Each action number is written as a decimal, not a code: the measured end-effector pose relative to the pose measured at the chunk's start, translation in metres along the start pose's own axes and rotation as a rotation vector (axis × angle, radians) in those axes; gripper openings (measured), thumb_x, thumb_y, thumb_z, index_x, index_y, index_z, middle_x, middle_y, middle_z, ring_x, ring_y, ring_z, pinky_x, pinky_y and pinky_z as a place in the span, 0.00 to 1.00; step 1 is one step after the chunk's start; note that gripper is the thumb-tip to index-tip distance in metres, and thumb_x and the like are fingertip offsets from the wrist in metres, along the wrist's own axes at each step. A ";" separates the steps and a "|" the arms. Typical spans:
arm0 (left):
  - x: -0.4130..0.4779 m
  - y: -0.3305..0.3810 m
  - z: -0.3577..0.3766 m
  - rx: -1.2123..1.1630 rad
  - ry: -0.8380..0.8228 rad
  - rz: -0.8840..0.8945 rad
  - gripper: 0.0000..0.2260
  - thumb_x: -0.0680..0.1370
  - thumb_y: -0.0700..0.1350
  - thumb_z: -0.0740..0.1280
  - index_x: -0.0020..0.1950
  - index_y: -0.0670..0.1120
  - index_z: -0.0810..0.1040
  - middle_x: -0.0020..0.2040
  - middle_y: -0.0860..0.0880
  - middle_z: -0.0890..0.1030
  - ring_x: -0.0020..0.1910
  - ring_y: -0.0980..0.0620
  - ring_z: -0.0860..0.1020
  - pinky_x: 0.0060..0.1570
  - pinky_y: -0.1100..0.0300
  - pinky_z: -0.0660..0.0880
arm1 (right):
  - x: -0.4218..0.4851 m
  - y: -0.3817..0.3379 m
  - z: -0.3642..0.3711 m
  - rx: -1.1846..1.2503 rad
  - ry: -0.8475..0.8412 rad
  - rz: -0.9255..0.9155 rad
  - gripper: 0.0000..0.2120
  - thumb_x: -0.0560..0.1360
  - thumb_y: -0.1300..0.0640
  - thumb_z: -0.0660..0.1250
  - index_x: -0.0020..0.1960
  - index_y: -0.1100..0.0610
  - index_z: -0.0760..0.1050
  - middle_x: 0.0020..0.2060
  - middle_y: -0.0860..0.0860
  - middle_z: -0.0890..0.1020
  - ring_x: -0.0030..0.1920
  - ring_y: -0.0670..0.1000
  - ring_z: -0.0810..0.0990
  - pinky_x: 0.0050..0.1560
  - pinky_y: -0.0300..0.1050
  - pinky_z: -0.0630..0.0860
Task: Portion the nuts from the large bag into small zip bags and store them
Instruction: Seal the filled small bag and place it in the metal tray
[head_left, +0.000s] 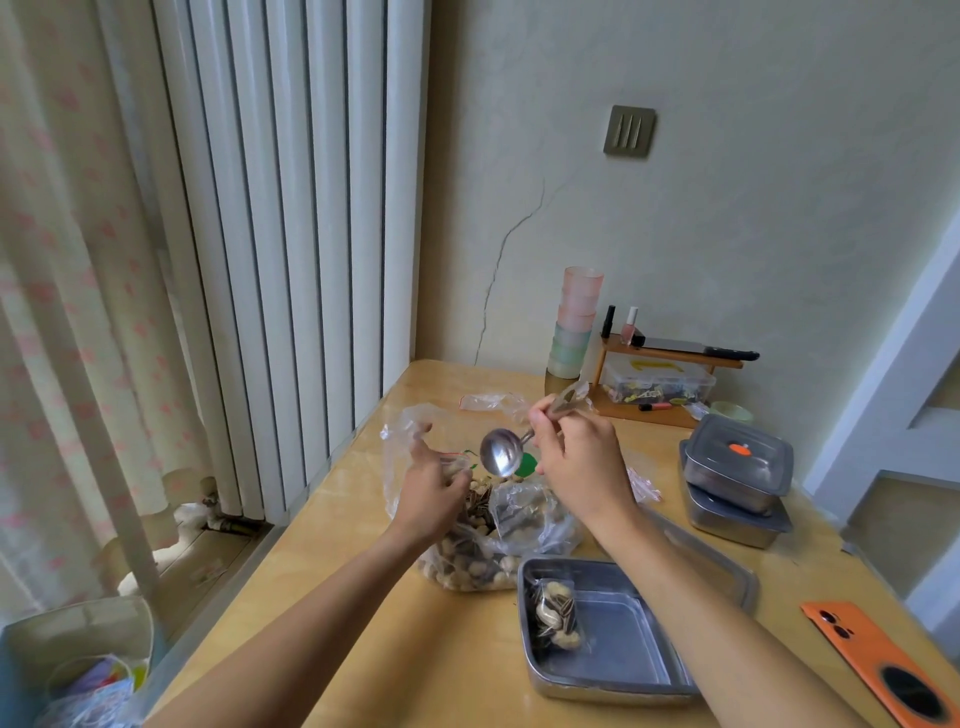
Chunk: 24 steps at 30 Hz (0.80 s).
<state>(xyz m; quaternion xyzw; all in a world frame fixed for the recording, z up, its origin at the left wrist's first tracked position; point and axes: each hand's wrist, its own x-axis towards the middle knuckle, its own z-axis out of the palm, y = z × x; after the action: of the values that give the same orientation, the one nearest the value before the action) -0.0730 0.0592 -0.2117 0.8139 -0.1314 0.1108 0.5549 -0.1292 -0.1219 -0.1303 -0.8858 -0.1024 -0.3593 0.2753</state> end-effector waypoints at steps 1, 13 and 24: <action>0.000 0.000 -0.002 0.018 0.038 0.013 0.09 0.80 0.38 0.66 0.56 0.47 0.69 0.41 0.50 0.80 0.40 0.50 0.78 0.48 0.49 0.80 | -0.001 0.002 0.002 0.005 -0.055 0.069 0.19 0.85 0.50 0.59 0.45 0.59 0.81 0.35 0.52 0.83 0.31 0.50 0.83 0.37 0.53 0.81; -0.009 -0.007 -0.013 -0.059 -0.135 -0.048 0.25 0.77 0.40 0.72 0.67 0.53 0.62 0.49 0.46 0.82 0.46 0.48 0.82 0.52 0.46 0.82 | -0.014 0.025 0.024 0.177 -0.173 0.533 0.15 0.85 0.51 0.61 0.48 0.59 0.80 0.38 0.50 0.86 0.28 0.47 0.84 0.36 0.44 0.82; -0.011 -0.007 -0.008 -0.015 -0.172 0.013 0.28 0.79 0.39 0.70 0.70 0.53 0.57 0.50 0.45 0.81 0.47 0.49 0.81 0.48 0.58 0.80 | -0.021 0.042 0.032 0.532 -0.172 0.818 0.15 0.86 0.53 0.60 0.53 0.61 0.80 0.39 0.56 0.87 0.33 0.56 0.87 0.31 0.43 0.79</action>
<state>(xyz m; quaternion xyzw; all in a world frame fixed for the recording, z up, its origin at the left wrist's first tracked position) -0.0811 0.0699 -0.2191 0.8156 -0.1847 0.0429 0.5468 -0.1097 -0.1379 -0.1814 -0.7789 0.1432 -0.1086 0.6008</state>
